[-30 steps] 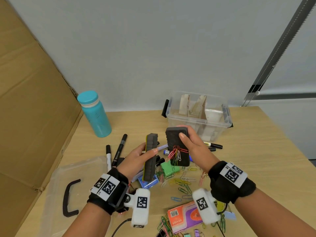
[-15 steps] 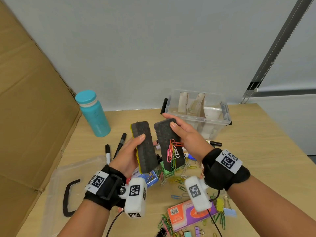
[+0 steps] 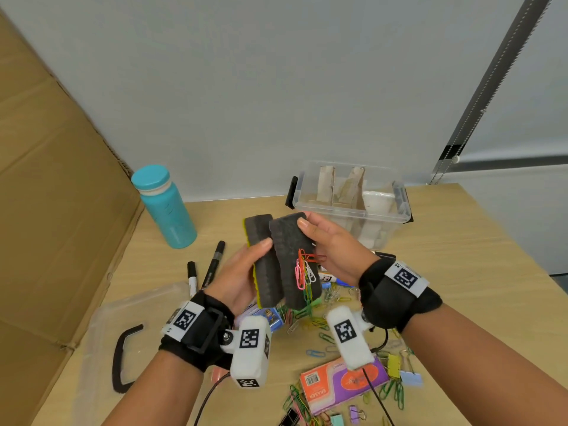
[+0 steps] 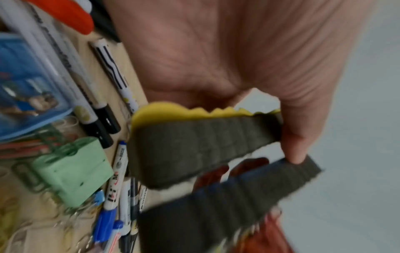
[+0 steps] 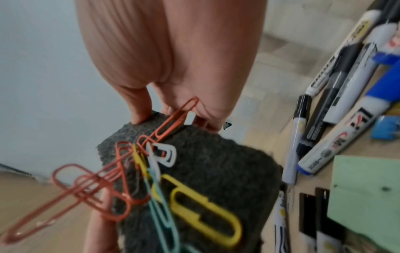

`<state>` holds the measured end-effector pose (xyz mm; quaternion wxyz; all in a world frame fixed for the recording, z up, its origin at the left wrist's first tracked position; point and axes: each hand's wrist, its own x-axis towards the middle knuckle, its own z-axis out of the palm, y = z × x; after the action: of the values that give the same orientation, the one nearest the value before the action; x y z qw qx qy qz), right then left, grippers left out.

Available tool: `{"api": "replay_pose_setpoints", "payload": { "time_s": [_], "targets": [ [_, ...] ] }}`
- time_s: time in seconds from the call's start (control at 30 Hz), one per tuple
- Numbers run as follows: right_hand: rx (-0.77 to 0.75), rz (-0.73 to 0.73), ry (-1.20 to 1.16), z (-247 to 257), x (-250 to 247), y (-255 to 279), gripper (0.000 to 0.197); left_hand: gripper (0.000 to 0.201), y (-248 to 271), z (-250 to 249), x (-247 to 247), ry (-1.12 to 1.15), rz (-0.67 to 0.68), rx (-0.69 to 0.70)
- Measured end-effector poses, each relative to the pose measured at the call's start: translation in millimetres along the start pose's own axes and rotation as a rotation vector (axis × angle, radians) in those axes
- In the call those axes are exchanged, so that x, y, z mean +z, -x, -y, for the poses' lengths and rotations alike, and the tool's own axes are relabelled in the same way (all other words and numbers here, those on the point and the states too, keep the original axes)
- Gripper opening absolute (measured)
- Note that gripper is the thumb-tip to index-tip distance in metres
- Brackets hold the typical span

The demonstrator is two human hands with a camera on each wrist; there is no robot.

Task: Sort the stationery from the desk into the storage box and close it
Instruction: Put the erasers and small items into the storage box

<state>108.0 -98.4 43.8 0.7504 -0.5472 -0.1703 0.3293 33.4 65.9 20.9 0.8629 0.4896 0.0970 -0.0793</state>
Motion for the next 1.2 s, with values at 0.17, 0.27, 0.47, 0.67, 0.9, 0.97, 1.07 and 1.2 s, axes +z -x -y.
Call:
{"api": "replay_pose_setpoints", "payload": {
  "time_s": [0.17, 0.27, 0.47, 0.67, 0.9, 0.97, 1.07, 1.2],
  "targets": [
    [-0.016, 0.001, -0.096, -3.8, 7.8, -9.1, 0.025, 0.055, -0.7, 11.8, 14.5, -0.020, 0.021, -0.058],
    [0.009, -0.038, 0.048, -5.0, 9.7, -8.2, 0.027, 0.050, -0.7, 15.3, 12.9, 0.012, 0.007, -0.067],
    [-0.108, -0.206, 0.673, -17.1, -5.6, 9.6, 0.024, 0.044, 5.3, 16.3, -5.5, 0.060, -0.089, -0.021],
    [-0.608, -0.204, 1.329, -40.4, -3.7, 30.6, 0.012, 0.063, 6.4, 18.4, -13.4, 0.152, -0.164, 0.027],
    [-0.339, -0.182, 1.182, -54.3, 1.4, 22.3, 0.012, 0.059, 4.8, 17.5, -7.8, 0.133, -0.168, 0.026],
    [-0.284, -0.178, 1.190, -52.7, -3.8, 21.3, 0.012, 0.064, 5.7, 17.8, -10.7, 0.143, -0.193, 0.031],
    [-0.200, -0.101, 1.306, -56.9, -15.0, 25.8, 0.015, 0.067, 7.2, 17.0, -17.2, 0.168, -0.202, 0.049],
    [0.015, 0.017, 1.457, -62.9, -24.7, 37.2, 0.031, 0.057, 9.3, 15.3, -24.6, 0.211, -0.191, 0.041]
  ]
}}
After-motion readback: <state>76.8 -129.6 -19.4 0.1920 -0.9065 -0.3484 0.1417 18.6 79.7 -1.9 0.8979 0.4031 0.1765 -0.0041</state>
